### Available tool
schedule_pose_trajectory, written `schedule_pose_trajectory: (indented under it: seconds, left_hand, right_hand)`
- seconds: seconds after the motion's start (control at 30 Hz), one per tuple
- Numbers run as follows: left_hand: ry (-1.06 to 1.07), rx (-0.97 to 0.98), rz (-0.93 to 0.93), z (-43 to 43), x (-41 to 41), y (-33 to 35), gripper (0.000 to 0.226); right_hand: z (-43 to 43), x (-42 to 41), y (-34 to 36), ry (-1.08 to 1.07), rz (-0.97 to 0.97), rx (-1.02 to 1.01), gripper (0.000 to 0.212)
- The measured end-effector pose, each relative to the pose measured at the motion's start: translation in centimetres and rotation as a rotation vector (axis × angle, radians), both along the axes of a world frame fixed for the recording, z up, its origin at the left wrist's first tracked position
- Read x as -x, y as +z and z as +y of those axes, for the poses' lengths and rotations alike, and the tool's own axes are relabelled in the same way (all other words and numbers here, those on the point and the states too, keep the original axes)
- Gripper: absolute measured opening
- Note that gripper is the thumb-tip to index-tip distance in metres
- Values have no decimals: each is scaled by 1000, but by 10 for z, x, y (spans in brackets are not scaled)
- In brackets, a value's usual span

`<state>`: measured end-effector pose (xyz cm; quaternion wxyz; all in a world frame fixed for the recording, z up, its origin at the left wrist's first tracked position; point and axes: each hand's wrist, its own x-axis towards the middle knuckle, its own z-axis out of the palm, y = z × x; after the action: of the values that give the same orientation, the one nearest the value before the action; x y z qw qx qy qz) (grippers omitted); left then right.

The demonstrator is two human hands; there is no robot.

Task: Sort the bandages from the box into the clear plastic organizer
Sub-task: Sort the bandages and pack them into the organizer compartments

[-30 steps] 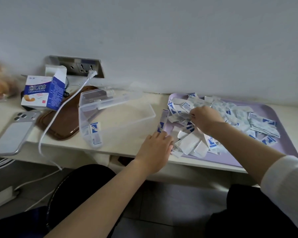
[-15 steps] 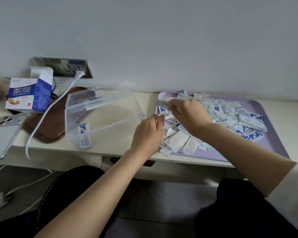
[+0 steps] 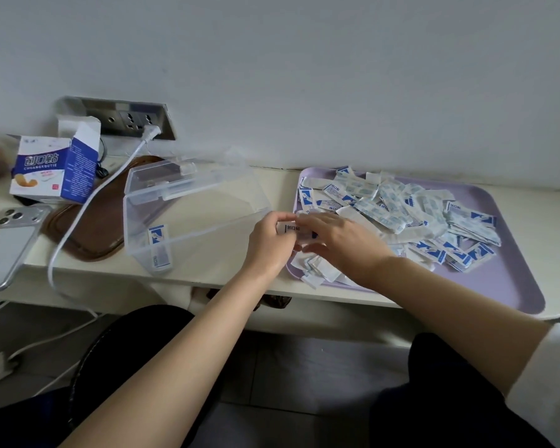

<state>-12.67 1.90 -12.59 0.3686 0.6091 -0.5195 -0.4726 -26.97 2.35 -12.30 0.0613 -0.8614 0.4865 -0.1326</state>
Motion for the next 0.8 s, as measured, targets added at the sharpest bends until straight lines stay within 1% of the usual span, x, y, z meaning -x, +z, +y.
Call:
schedule_pose_trajectory:
  seconds: [0.07, 0.1, 0.13, 0.2, 0.27, 0.37, 0.43, 0.47, 0.53, 0.57, 0.63, 0.7, 0.73, 0.8]
  left_hand:
    - [-51, 94, -144, 3, -2, -3, 37]
    - [-64, 130, -186, 5, -3, -4, 39]
    - [-64, 155, -203, 7, -4, -6, 39]
    - [-37, 176, -199, 8, -5, -8, 40]
    - [-51, 195, -216, 8, -5, -8, 37]
    - [-145, 240, -297, 13, -5, -6, 22]
    - [-179, 262, -460, 16, -9, -1, 18]
    - [-196, 266, -593, 18, -13, 2, 19]
    - [-197, 325, -837, 20, -24, 8, 20]
    - [-172, 383, -902, 22, -30, 11, 19]
    - [-112, 539, -934, 25, -44, 18, 13]
    - [-59, 676, -936, 25, -58, 19, 3]
    - [-26, 721, -936, 24, -66, 18, 3]
    - [7, 746, -924, 23, -77, 20, 8]
  right_hand:
    - [1, 0, 3, -74, -17, -196, 64]
    - [1, -1, 4, -123, -23, -250, 67]
    - [2, -1, 4, -167, -55, -277, 63]
    - [-1, 0, 3, -231, -160, -298, 44]
    - [-3, 0, 1, -214, -183, -257, 27]
    - [-2, -4, -2, -102, -125, -166, 24]
    - [-1, -8, -1, -56, -92, -120, 26]
    - [0, -10, 1, -44, -123, -118, 24]
    - [0, -18, 7, -30, -279, -158, 16]
    - [-2, -22, 10, -41, -354, -176, 16]
    - [-9, -29, 11, -104, -421, -167, 20]
    - [-22, -33, 7, -171, -358, -125, 22]
    - [-30, -38, 3, -187, -285, -116, 24]
    - [-43, -44, 0, -215, -107, -148, 29]
